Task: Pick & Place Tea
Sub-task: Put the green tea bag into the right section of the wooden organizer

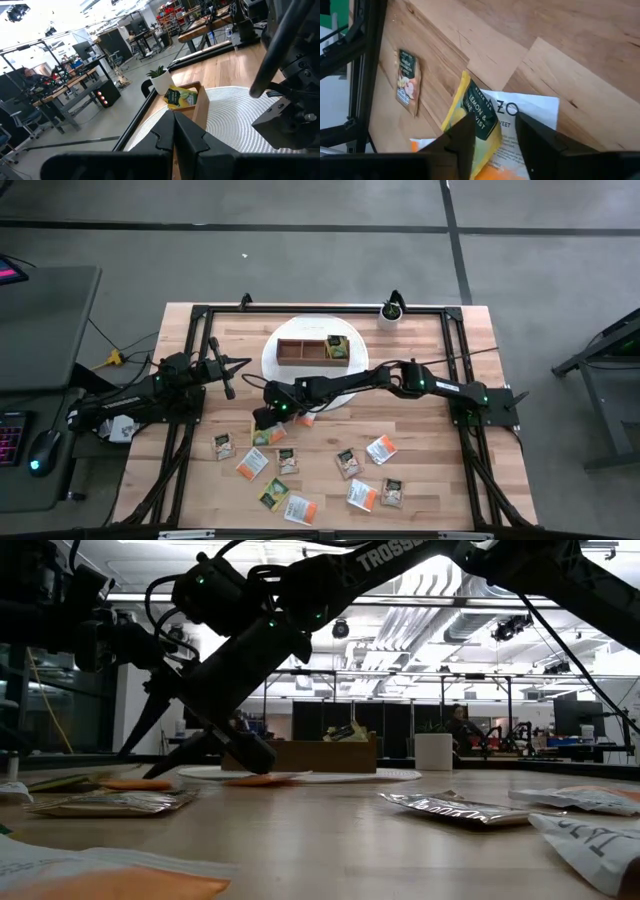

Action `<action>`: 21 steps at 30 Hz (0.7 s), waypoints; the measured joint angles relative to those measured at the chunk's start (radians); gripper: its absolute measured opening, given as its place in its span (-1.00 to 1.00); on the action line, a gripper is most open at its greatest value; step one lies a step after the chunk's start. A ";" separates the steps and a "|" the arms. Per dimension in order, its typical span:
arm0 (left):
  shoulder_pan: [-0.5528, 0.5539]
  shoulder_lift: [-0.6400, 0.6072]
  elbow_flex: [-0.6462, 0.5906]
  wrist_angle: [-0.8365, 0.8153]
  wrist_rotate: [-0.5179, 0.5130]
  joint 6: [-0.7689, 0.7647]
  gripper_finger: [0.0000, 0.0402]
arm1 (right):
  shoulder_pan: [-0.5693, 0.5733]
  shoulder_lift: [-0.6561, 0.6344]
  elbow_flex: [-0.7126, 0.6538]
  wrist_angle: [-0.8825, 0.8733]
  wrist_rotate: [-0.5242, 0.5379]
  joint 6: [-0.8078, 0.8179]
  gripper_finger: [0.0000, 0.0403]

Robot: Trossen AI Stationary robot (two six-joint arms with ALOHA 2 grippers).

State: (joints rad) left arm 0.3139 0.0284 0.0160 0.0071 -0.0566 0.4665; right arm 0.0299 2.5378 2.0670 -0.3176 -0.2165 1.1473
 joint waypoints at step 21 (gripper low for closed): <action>0.000 0.000 0.000 0.000 0.000 0.000 -1.00 | -0.003 0.000 0.000 0.000 0.005 -0.048 -0.99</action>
State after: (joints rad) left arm 0.3138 0.0284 0.0159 0.0071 -0.0570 0.4667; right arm 0.0265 2.5376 2.0670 -0.3180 -0.2111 1.0990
